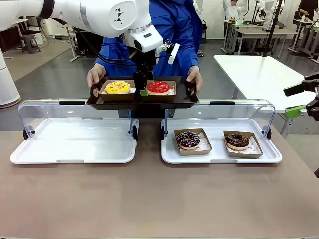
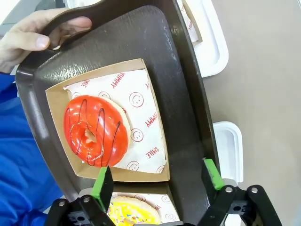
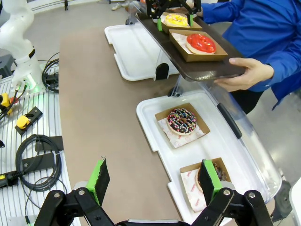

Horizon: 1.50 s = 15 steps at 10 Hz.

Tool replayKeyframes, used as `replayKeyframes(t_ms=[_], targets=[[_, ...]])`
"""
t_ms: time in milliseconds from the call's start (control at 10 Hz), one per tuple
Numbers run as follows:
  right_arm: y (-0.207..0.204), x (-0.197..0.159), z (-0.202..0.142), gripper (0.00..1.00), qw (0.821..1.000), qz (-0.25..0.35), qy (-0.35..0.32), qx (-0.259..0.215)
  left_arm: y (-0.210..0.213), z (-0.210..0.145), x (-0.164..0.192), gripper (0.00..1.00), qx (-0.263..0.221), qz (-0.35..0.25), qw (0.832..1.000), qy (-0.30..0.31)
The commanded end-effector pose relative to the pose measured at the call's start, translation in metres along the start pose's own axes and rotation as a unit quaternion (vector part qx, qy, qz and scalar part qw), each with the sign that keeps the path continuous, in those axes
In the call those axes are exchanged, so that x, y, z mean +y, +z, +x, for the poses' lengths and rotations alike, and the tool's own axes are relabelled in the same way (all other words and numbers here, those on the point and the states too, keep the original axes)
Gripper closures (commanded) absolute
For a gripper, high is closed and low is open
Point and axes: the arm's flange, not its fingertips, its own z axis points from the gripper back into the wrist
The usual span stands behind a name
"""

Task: Provide the desired donut to the person.
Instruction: Place the picked Paper togo box onto the Handle tray extended by the person.

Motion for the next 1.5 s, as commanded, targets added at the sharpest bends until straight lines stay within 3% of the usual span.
replayKeyframes(t_ms=[0,300,400,500,1400], targets=[[-0.002,-0.003,-0.001,0.0,1.0,0.005,0.004,-0.016,0.008,0.0,-0.007,0.0,0.01,-0.006,1.0,0.0],[-0.002,-0.003,-0.001,0.0,1.0,0.005,0.004,-0.016,0.009,-0.003,-0.009,0.0,0.015,-0.03,0.999,-0.01],[-0.002,-0.003,-0.001,0.0,1.0,0.005,0.004,-0.016,0.017,-0.007,-0.012,0.0,0.035,-0.065,0.997,-0.029],[-0.002,-0.003,-0.001,0.0,1.0,0.005,0.004,-0.016,0.004,0.0,-0.007,0.0,0.01,-0.017,1.0,-0.002],[-0.002,-0.003,-0.001,0.0,1.0,0.005,0.004,-0.016,0.004,0.0,-0.007,0.0,0.01,-0.017,1.0,-0.002]])
